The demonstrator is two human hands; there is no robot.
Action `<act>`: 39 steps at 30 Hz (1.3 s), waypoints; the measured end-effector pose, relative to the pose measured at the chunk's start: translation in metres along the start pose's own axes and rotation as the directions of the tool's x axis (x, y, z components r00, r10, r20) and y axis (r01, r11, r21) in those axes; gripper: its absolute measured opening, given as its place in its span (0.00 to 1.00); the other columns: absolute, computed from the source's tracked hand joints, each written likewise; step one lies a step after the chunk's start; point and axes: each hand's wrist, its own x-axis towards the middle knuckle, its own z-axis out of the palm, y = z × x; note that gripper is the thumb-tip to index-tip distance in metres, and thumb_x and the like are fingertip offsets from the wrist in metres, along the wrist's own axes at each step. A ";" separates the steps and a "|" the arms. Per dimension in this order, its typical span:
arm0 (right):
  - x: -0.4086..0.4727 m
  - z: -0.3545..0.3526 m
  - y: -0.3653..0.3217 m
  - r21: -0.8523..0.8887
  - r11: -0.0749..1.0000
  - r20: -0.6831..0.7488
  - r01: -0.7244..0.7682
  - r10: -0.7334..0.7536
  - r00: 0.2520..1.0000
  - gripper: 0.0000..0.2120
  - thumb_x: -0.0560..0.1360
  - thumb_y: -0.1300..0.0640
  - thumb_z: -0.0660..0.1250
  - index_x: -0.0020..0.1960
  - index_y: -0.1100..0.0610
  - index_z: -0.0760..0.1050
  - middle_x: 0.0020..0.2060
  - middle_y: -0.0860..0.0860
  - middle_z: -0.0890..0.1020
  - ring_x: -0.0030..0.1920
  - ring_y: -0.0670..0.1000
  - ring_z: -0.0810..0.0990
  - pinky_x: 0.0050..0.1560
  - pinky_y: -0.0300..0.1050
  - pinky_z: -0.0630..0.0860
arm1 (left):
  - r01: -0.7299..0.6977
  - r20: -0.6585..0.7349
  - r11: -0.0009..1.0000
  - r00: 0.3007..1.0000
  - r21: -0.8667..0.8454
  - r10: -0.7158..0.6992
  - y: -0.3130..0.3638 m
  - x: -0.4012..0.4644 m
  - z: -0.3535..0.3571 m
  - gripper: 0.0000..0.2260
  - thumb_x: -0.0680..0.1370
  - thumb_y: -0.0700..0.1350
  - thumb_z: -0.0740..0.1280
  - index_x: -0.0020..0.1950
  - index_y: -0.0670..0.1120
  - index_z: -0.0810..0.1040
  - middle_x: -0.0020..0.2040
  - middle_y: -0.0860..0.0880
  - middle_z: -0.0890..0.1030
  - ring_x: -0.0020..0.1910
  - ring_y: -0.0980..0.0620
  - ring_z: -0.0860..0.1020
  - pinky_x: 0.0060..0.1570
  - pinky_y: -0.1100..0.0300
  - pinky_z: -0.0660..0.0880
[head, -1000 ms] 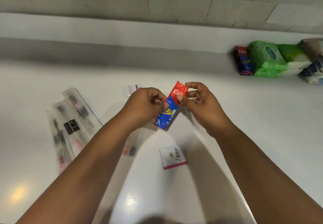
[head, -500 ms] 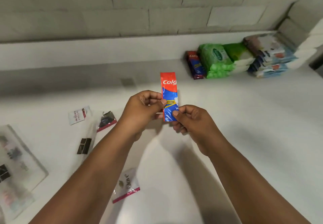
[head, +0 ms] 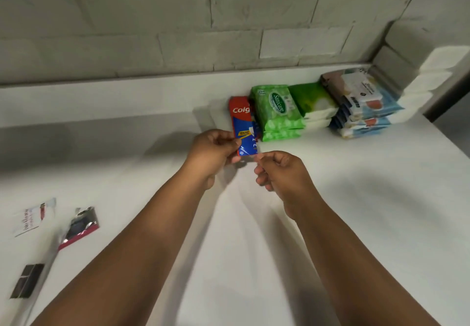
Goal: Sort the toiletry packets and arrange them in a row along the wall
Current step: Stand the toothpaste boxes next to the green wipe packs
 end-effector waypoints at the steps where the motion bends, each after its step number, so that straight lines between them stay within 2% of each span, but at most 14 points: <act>1: 0.004 -0.002 0.000 -0.001 1.000 0.000 -0.008 0.008 1.000 0.05 0.78 0.59 0.66 0.46 0.61 0.77 0.32 0.52 0.78 0.25 0.46 0.73 0.24 0.32 0.67 | 0.000 -0.032 1.000 0.999 0.003 0.000 -0.001 0.011 0.003 0.04 0.75 0.35 0.69 0.48 0.40 0.77 0.43 0.43 0.81 0.32 0.55 0.81 0.31 0.66 0.78; 8: 0.024 -0.018 0.005 -0.072 0.997 0.017 -0.030 0.032 0.999 0.06 0.77 0.56 0.67 0.45 0.59 0.79 0.32 0.51 0.79 0.28 0.46 0.75 0.27 0.37 0.71 | -0.010 -0.157 1.000 0.987 0.029 0.014 -0.005 0.061 0.019 0.06 0.75 0.35 0.70 0.50 0.39 0.76 0.43 0.44 0.80 0.37 0.52 0.80 0.32 0.65 0.80; 13: 0.024 -0.025 0.007 -0.082 0.996 0.047 -0.046 0.050 0.998 0.07 0.77 0.58 0.65 0.48 0.61 0.79 0.32 0.51 0.80 0.29 0.47 0.76 0.27 0.38 0.73 | 0.009 -0.215 0.998 0.977 0.063 0.005 -0.011 0.073 0.024 0.06 0.74 0.37 0.71 0.49 0.40 0.77 0.38 0.45 0.80 0.33 0.53 0.79 0.28 0.66 0.78; 21: 0.025 -0.025 0.010 -0.105 0.994 0.061 -0.037 0.044 0.997 0.06 0.77 0.59 0.65 0.46 0.58 0.80 0.32 0.49 0.80 0.29 0.46 0.76 0.29 0.39 0.73 | 0.024 -0.201 0.995 0.980 0.097 -0.004 -0.011 0.081 0.027 0.07 0.74 0.37 0.72 0.50 0.40 0.79 0.38 0.45 0.80 0.33 0.53 0.79 0.29 0.66 0.79; 28: 0.025 -0.024 0.010 -0.116 0.992 0.061 -0.040 0.047 0.997 0.06 0.77 0.60 0.64 0.47 0.59 0.80 0.33 0.50 0.80 0.30 0.47 0.76 0.28 0.38 0.73 | 0.016 -0.189 0.995 0.982 0.103 0.004 -0.010 0.083 0.027 0.08 0.73 0.37 0.72 0.50 0.42 0.78 0.38 0.46 0.81 0.34 0.52 0.79 0.37 0.59 0.81; 34: 0.026 -0.024 0.008 -0.118 0.992 0.068 -0.040 0.048 0.997 0.07 0.78 0.58 0.65 0.49 0.60 0.79 0.33 0.51 0.79 0.29 0.47 0.76 0.28 0.38 0.73 | 0.002 -0.185 0.989 0.982 0.151 0.026 -0.008 0.076 0.024 0.04 0.76 0.41 0.70 0.49 0.42 0.79 0.35 0.46 0.79 0.31 0.55 0.77 0.28 0.67 0.77; 36: 0.024 -0.023 0.008 -0.117 0.992 0.067 -0.038 0.046 0.997 0.07 0.78 0.58 0.65 0.48 0.61 0.79 0.33 0.51 0.79 0.29 0.47 0.75 0.28 0.38 0.73 | -0.008 -0.191 0.983 0.981 0.186 0.044 -0.005 0.070 0.021 0.05 0.76 0.44 0.70 0.45 0.43 0.80 0.35 0.46 0.79 0.32 0.54 0.77 0.31 0.65 0.78; 39: 0.020 -0.018 0.006 -0.121 0.992 0.067 -0.028 0.036 0.997 0.07 0.77 0.57 0.66 0.48 0.60 0.79 0.34 0.51 0.80 0.30 0.48 0.75 0.29 0.38 0.72 | -0.012 -0.188 0.969 0.980 0.247 0.060 0.002 0.054 0.013 0.08 0.77 0.48 0.69 0.40 0.46 0.78 0.38 0.47 0.80 0.37 0.51 0.79 0.42 0.56 0.80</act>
